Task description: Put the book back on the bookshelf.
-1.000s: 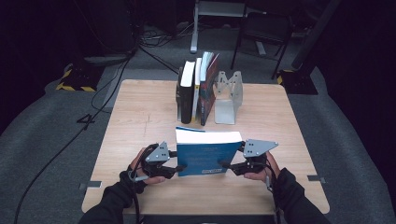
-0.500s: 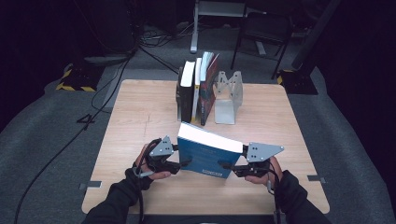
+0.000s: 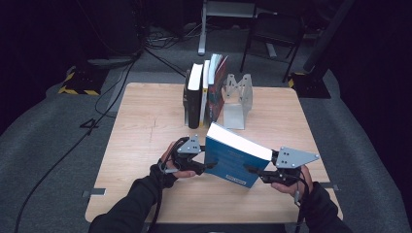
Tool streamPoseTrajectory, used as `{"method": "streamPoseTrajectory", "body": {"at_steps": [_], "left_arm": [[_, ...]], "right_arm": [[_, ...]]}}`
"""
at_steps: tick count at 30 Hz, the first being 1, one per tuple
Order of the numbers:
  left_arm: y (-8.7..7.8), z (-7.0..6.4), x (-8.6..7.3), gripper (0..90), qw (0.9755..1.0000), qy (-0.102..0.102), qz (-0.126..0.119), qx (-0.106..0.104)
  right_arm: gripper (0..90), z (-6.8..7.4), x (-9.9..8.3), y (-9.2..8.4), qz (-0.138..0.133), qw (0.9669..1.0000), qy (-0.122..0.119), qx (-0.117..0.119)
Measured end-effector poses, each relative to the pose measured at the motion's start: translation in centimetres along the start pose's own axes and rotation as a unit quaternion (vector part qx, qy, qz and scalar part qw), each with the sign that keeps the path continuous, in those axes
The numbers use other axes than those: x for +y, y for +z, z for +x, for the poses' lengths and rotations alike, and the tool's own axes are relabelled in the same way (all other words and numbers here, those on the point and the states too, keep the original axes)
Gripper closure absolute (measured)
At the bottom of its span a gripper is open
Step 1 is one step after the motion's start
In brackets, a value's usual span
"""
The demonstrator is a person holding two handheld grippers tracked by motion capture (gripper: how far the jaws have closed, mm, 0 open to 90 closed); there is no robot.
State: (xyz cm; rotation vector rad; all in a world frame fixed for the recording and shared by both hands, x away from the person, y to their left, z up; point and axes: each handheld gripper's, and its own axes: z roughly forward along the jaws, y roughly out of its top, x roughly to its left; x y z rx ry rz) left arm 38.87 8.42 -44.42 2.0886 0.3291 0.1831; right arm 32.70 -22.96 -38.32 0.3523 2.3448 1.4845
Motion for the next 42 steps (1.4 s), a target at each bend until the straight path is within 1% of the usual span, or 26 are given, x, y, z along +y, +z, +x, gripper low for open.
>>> {"method": "streamPoseTrajectory", "body": {"at_steps": [3, 5, 6, 8, 10, 11, 13, 15, 17, 19, 20, 22, 24, 28, 32, 35, 42], "left_arm": [[0.6, 0.0, 0.4, 36.3, 1.0, 0.002, 0.001, 0.003], [0.9, 0.1, 0.6, 35.0, 1.0, 0.003, -0.001, 0.004], [1.0, 0.1, 0.7, 34.7, 1.0, 0.006, -0.001, 0.005], [1.3, 0.2, 0.8, 34.1, 1.0, 0.005, -0.002, 0.007], [1.4, 0.1, 0.8, 33.5, 0.9999, 0.007, -0.003, 0.012], [1.4, 0.1, 0.9, 33.3, 0.9998, 0.009, -0.002, 0.015], [1.3, -0.1, 0.9, 32.6, 0.9997, 0.013, -0.001, 0.019], [1.4, -0.2, 0.9, 32.0, 0.9997, 0.01, -0.003, 0.021], [1.4, -0.3, 1.0, 30.3, 0.9997, 0.01, -0.002, 0.024], [1.4, -0.4, 0.9, 29.9, 0.9996, 0.012, -0.002, 0.027], [1.4, -0.4, 0.9, 29.8, 0.9996, 0.011, -0.002, 0.027], [1.4, -0.5, 0.9, 29.6, 0.9996, 0.011, -0.003, 0.028], [1.4, -0.5, 0.9, 29.3, 0.9996, 0.009, -0.003, 0.028], [1.4, -0.6, 0.8, 28.2, 0.9995, 0.007, -0.005, 0.029], [1.3, -0.7, 0.8, 27.7, 0.9995, 0.006, -0.004, 0.03], [1.3, -0.8, 0.8, 27.1, 0.9995, 0.007, -0.003, 0.031], [1.2, -0.9, 0.7, 26.9, 0.9995, 0.006, -0.003, 0.031]], "right_arm": [[57.7, -0.1, 0.5, -0.5, 0.005, 0.9999, 0.009, -0.011], [57.4, -0.1, 1.0, -0.7, 0.018, 0.9996, 0.009, -0.018], [57.3, -0.2, 1.1, -0.8, 0.02, 0.9995, 0.011, -0.02], [56.5, -0.3, 1.4, -1.0, 0.026, 0.9993, 0.012, -0.026], [55.9, -0.6, 1.8, -1.3, 0.024, 0.9992, 0.017, -0.028], [55.8, -0.7, 2.1, -1.5, 0.021, 0.9992, 0.019, -0.027], [55.5, -0.9, 2.6, -1.6, 0.029, 0.9993, 0.013, -0.02], [55.3, -0.9, 2.9, -1.6, 0.031, 0.9993, 0.01, -0.019], [53.8, -1.1, 3.4, -1.6, 0.034, 0.9992, 0.016, -0.012], [51.7, -1.2, 4.0, -1.6, 0.042, 0.999, 0.018, -0.004], [51.5, -1.3, 4.3, -1.5, 0.045, 0.9988, 0.021, 0.001], [51.2, -1.4, 4.6, -1.4, 0.048, 0.9985, 0.026, 0.005], [50.5, -1.4, 4.7, -1.2, 0.045, 0.9984, 0.033, 0.004], [50.6, -1.2, 4.7, -1.0, 0.045, 0.9984, 0.034, 0.004], [51.5, -1.1, 4.8, -0.7, 0.047, 0.9981, 0.04, 0.004], [54.7, -1.0, 4.9, -0.4, 0.05, 0.9981, 0.038, -0.002], [56.8, -1.0, 5.0, -0.2, 0.052, 0.9976, 0.044, 0.001]]}}
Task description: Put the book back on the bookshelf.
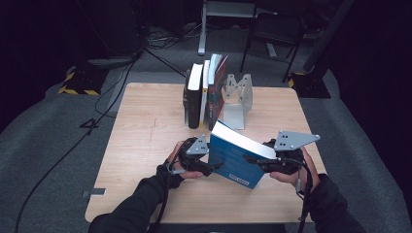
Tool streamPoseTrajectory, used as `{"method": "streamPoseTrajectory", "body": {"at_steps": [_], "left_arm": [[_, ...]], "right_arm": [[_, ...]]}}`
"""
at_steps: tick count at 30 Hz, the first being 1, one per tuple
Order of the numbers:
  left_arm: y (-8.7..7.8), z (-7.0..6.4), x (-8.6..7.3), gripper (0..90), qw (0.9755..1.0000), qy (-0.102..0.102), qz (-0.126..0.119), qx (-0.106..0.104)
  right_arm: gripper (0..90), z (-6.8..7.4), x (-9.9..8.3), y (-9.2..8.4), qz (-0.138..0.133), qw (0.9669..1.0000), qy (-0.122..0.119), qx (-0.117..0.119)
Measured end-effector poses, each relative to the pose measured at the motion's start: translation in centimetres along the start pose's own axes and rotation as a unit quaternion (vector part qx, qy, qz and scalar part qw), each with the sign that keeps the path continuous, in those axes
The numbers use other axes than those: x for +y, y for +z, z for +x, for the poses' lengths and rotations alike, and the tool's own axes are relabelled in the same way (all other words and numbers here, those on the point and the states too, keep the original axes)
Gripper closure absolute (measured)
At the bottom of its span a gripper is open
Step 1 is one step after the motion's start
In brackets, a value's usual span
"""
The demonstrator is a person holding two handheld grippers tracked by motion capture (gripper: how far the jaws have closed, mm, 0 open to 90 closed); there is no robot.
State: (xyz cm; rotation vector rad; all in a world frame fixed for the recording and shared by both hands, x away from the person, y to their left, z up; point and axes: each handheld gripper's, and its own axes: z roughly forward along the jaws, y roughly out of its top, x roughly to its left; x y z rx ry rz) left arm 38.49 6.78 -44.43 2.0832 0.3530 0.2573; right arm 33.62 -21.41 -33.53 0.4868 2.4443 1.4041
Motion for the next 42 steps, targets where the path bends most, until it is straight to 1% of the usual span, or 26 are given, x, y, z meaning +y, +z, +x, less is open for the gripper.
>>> {"method": "streamPoseTrajectory", "body": {"at_steps": [2, 3, 4, 5, 6, 7, 8, 11, 12, 14, 15, 16, 19, 21, 23, 24, 26, 28, 31, 33, 35, 36, 37, 38, 40, 42], "left_arm": [[-0.1, -0.1, -0.1, 27.6, 1.0, 0.003, 0.005, 0.005], [-0.4, -0.1, -0.3, 29.1, 0.9998, 0.005, 0.013, 0.015], [-0.4, -0.1, -0.3, 30.7, 0.9998, 0.005, 0.013, 0.015], [-0.7, -0.1, -0.5, 30.7, 0.9996, 0.006, 0.017, 0.021], [-1.5, 0.0, -1.0, 30.7, 0.9995, 0.0, 0.02, 0.024], [-1.5, 0.0, -1.0, 30.7, 0.9995, 0.0, 0.02, 0.024], [-2.3, 0.0, -1.7, 30.7, 0.999, -0.005, 0.03, 0.033], [-3.4, 0.1, -2.7, 29.3, 0.9975, -0.015, 0.051, 0.047], [-3.4, 0.1, -2.7, 28.7, 0.9975, -0.015, 0.051, 0.047], [-4.1, 0.0, -3.6, 27.8, 0.9956, -0.016, 0.07, 0.06], [-4.8, -0.1, -4.6, 26.8, 0.994, -0.021, 0.088, 0.062], [-5.1, -0.1, -5.0, 26.5, 0.9932, -0.025, 0.093, 0.065], [-5.9, -0.1, -6.5, 25.8, 0.9901, -0.037, 0.116, 0.07], [-6.5, -0.2, -7.4, 26.3, 0.9887, -0.05, 0.126, 0.064], [-6.7, -0.3, -7.7, 26.8, 0.9882, -0.053, 0.13, 0.062], [-6.9, -0.4, -7.9, 26.8, 0.9874, -0.055, 0.134, 0.063], [-7.1, -0.7, -8.4, 26.9, 0.9851, -0.056, 0.146, 0.07], [-7.3, -0.7, -8.9, 26.7, 0.9841, -0.059, 0.154, 0.066], [-7.5, -0.6, -9.5, 25.5, 0.9805, -0.066, 0.17, 0.073], [-7.5, -0.3, -9.7, 24.7, 0.9797, -0.073, 0.171, 0.075], [-7.6, -0.1, -9.8, 24.6, 0.9797, -0.079, 0.17, 0.071], [-7.5, 0.0, -10.0, 24.6, 0.9786, -0.086, 0.173, 0.071], [-7.3, 0.2, -10.2, 24.2, 0.9765, -0.089, 0.181, 0.076], [-7.3, 0.3, -10.3, 23.0, 0.9768, -0.095, 0.178, 0.073], [-7.5, 0.4, -10.4, 24.1, 0.9761, -0.102, 0.173, 0.083], [-7.5, 0.5, -10.6, 23.5, 0.9764, -0.11, 0.164, 0.086]], "right_arm": [[57.9, 0.1, 0.0, 0.0, -0.002, 1.0, 0.001, 0.0], [58.4, 0.2, 0.0, 0.0, -0.003, 1.0, 0.001, -0.002], [58.8, 0.2, 0.0, 0.0, -0.003, 1.0, 0.001, -0.004], [59.0, 0.3, 0.0, 0.0, -0.004, 1.0, -0.001, -0.005], [59.3, 0.4, -0.1, 0.0, -0.006, 1.0, -0.001, -0.007], [59.4, 0.4, -0.1, 0.0, -0.007, 0.9999, -0.002, -0.008], [59.6, 0.4, -0.1, 0.0, -0.008, 0.9999, -0.001, -0.011], [59.9, 0.5, -0.1, 0.0, -0.007, 0.9999, 0.002, -0.016], [59.9, 0.5, -0.1, 0.0, -0.007, 0.9999, 0.002, -0.016], [59.9, 0.5, -0.1, 0.0, -0.006, 0.9998, 0.003, -0.017], [60.0, 0.6, 0.0, 0.0, -0.004, 0.9998, 0.002, -0.02], [60.0, 0.6, 0.0, 0.0, -0.004, 0.9998, 0.003, -0.021], [60.1, 0.6, 0.0, -0.1, -0.003, 0.9998, 0.004, -0.021], [60.1, 0.6, 0.0, -0.1, -0.003, 0.9997, 0.006, -0.022], [60.2, 0.5, 0.0, -0.1, -0.003, 0.9997, 0.008, -0.025], [60.2, 0.5, 0.0, -0.1, -0.003, 0.9997, 0.008, -0.025], [60.2, 0.5, 0.0, -0.1, -0.003, 0.9996, 0.008, -0.026], [60.2, 0.6, 0.0, -0.1, -0.003, 0.9995, 0.01, -0.029], [60.3, 0.6, 0.0, -0.1, -0.002, 0.9995, 0.008, -0.03], [60.4, 0.7, 0.0, -0.1, -0.001, 0.9994, 0.009, -0.033], [60.4, 0.7, 0.0, -0.1, -0.002, 0.9994, 0.009, -0.033], [60.4, 0.7, 0.0, -0.1, -0.002, 0.9994, 0.009, -0.035], [60.4, 0.7, 0.0, -0.2, -0.002, 0.9993, 0.01, -0.035], [60.4, 0.7, 0.0, -0.2, -0.002, 0.9993, 0.013, -0.036], [60.4, 0.6, -0.1, -0.4, 0.0, 0.9991, 0.017, -0.038], [60.4, 0.5, -0.1, -0.5, 0.0, 0.999, 0.017, -0.041]]}}
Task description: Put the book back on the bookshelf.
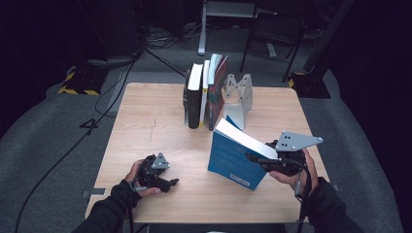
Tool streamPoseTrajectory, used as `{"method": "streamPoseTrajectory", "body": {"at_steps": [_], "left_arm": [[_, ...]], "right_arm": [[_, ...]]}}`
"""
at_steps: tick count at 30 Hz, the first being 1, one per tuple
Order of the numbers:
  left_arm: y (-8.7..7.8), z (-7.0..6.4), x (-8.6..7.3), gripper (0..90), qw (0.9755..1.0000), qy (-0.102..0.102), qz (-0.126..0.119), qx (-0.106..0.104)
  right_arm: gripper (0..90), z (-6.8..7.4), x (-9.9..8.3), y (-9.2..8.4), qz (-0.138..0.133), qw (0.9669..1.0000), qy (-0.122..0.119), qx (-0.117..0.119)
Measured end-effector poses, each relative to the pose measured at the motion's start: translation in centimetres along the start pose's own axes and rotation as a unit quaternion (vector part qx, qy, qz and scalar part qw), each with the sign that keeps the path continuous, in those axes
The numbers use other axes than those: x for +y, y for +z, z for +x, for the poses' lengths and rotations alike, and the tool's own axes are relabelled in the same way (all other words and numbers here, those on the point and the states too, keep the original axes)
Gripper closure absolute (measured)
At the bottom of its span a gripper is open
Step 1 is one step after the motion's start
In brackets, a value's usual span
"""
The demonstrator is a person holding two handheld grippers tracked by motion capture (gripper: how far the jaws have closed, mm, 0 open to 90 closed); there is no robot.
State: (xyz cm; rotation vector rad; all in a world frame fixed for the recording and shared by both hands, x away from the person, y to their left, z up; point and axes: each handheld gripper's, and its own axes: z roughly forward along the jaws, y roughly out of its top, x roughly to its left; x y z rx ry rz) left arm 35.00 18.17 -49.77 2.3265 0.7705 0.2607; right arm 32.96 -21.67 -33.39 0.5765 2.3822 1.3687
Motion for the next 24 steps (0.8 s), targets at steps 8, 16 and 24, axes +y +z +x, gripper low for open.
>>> {"method": "streamPoseTrajectory", "body": {"at_steps": [8, 16, 24], "left_arm": [[0.5, 0.1, -0.4, 18.7, 0.9994, -0.01, -0.03, 0.015], [0.5, 0.1, -0.4, 18.4, 0.9994, -0.011, -0.03, 0.016], [0.5, 0.1, -0.4, 18.2, 0.9994, -0.012, -0.03, 0.014]], "right_arm": [[60.4, -0.5, -0.4, -0.8, -0.002, 0.9998, 0.011, -0.017], [60.5, -1.3, -0.3, -1.5, -0.003, 0.9991, 0.016, -0.039], [60.6, -1.7, 0.3, -1.9, 0.005, 0.9979, 0.022, -0.06]]}}
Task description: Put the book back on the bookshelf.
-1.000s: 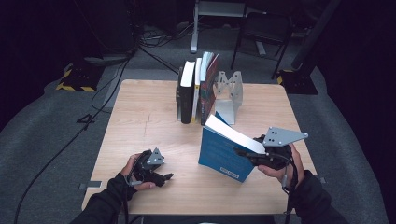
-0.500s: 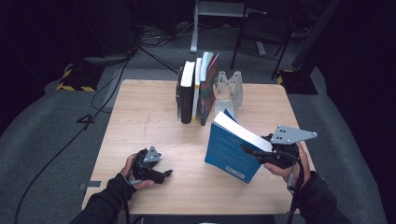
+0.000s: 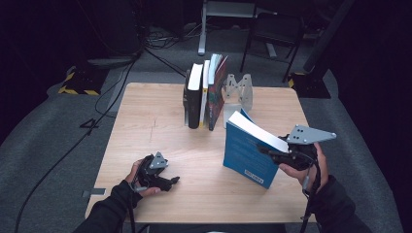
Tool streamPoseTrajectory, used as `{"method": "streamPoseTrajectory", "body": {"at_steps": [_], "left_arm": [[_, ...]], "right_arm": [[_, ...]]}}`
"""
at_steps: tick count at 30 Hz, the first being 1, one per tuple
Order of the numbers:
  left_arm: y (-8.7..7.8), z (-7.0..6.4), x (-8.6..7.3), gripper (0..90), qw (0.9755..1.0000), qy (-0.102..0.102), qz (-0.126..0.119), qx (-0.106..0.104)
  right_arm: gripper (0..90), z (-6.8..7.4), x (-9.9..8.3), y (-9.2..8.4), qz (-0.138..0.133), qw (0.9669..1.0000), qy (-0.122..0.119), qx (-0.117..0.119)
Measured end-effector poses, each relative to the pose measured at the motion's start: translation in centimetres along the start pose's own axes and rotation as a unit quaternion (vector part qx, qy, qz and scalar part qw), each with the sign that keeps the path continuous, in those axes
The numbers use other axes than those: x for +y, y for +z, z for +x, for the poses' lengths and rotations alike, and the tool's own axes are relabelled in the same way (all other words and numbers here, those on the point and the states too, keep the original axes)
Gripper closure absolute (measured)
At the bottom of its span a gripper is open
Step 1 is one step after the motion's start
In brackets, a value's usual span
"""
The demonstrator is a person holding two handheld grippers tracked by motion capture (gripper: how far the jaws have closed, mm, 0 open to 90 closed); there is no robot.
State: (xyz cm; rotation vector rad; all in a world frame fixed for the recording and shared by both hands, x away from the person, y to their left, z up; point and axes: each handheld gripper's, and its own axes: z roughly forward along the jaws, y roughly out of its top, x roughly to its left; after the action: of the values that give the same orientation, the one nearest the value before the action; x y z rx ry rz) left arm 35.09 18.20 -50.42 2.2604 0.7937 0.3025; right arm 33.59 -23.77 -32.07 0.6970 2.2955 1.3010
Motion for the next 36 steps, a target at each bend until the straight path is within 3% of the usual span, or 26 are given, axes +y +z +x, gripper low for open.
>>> {"method": "streamPoseTrajectory", "body": {"at_steps": [17, 21, 27, 32, 36], "left_arm": [[0.0, 0.0, 0.0, 17.9, 1.0, 0.0, 0.0, -0.002], [0.1, 0.0, 0.0, 17.9, 1.0, 0.0, 0.0, -0.002], [0.1, 0.1, 0.1, 17.6, 1.0, 0.001, 0.0, -0.003], [0.1, 0.0, 0.1, 17.6, 1.0, 0.0, 0.0, -0.003], [0.1, 0.0, 0.1, 17.6, 1.0, 0.0, 0.0, -0.003]], "right_arm": [[60.6, -2.2, 1.7, 0.3, 0.02, 0.9988, 0.014, -0.042], [60.6, -2.6, 2.3, 0.9, 0.025, 0.9982, 0.013, -0.052], [60.6, -4.0, 3.2, 2.0, 0.021, 0.9971, 0.032, -0.065], [60.6, -4.8, 4.2, 3.7, 0.029, 0.9952, 0.025, -0.09], [60.6, -5.5, 4.9, 4.6, 0.028, 0.9942, 0.033, -0.098]]}}
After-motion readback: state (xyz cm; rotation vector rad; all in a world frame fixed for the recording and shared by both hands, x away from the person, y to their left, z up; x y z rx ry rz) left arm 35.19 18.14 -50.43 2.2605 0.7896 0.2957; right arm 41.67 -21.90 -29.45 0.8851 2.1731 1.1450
